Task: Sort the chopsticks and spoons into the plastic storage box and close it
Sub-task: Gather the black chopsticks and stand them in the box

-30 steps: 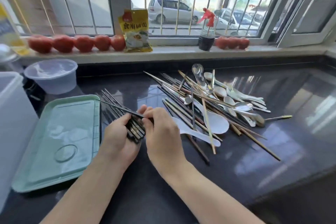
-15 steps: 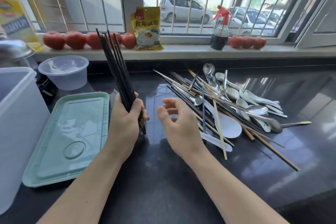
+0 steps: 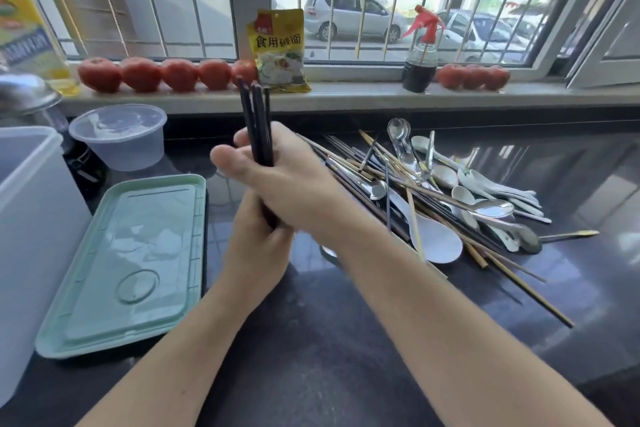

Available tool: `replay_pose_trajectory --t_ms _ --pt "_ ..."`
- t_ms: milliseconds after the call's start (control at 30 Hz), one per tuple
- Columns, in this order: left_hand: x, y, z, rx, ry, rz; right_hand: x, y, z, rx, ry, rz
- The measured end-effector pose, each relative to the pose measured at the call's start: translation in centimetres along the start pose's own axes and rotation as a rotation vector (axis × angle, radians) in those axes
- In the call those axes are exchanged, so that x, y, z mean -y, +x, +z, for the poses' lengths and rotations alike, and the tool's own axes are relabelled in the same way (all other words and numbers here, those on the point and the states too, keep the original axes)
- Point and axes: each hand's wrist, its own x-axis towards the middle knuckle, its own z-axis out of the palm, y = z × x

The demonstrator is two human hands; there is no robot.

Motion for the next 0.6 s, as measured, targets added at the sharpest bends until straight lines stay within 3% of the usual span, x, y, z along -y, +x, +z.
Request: replay_pose_trajectory --t_ms 67,167,233,300,333,433,600 --pt "0.7 0.0 0.1 0.001 0.029 -0.024 -0.2 0.2 -3.1 0.088 0.100 -0.001" --pt "1.4 -0.1 0.1 0.031 0.013 -0.097 -2.6 1.4 -7.9 -0.107 -0.068 0.047" --pt "1.5 -0.1 0.2 0.020 0.005 -0.137 -5.3 2.3 -10.3 -0.138 -0.661 0.169" --pt "1.8 0.2 0.2 0.000 -0.076 -0.197 -7.4 2.3 -11.4 0.002 -1.187 0.350" --pt "1.8 0.3 0.1 -0.009 -0.121 -0.220 -8.0 2.0 -11.3 0.057 -1.318 0.407" --pt "1.7 0.3 -0.1 -0.029 -0.166 -0.251 -8.5 1.4 -10.3 0.085 -1.445 0.404" --pt "1.8 0.2 -0.4 -0.015 -0.192 -0.281 -9.1 2.6 -9.6 0.087 -1.400 0.423"
